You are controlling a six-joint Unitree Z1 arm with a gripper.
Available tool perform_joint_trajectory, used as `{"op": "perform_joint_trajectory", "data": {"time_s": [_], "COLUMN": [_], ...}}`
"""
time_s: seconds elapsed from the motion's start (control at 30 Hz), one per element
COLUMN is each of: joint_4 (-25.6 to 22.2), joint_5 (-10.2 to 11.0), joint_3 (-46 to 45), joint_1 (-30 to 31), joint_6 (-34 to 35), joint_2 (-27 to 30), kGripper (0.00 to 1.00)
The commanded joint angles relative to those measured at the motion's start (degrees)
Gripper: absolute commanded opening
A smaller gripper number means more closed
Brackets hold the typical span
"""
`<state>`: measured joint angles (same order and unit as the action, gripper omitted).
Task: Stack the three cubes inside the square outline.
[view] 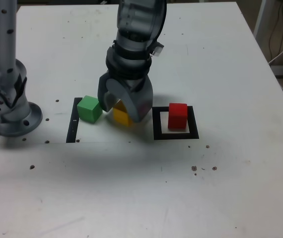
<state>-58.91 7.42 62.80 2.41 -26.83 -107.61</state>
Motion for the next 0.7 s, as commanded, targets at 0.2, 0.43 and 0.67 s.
{"op": "perform_joint_trajectory", "data": {"time_s": [0.2,0.43,0.67], "joint_4": [-0.2,-0.5,-4.1], "joint_5": [0.1,0.1,0.3], "joint_3": [0.2,0.3,2.5], "joint_1": [0.1,0.1,0.1], "joint_6": [0.2,0.4,1.8], "joint_2": [0.2,0.2,0.8], "kGripper": [0.35,0.35,0.35]}}
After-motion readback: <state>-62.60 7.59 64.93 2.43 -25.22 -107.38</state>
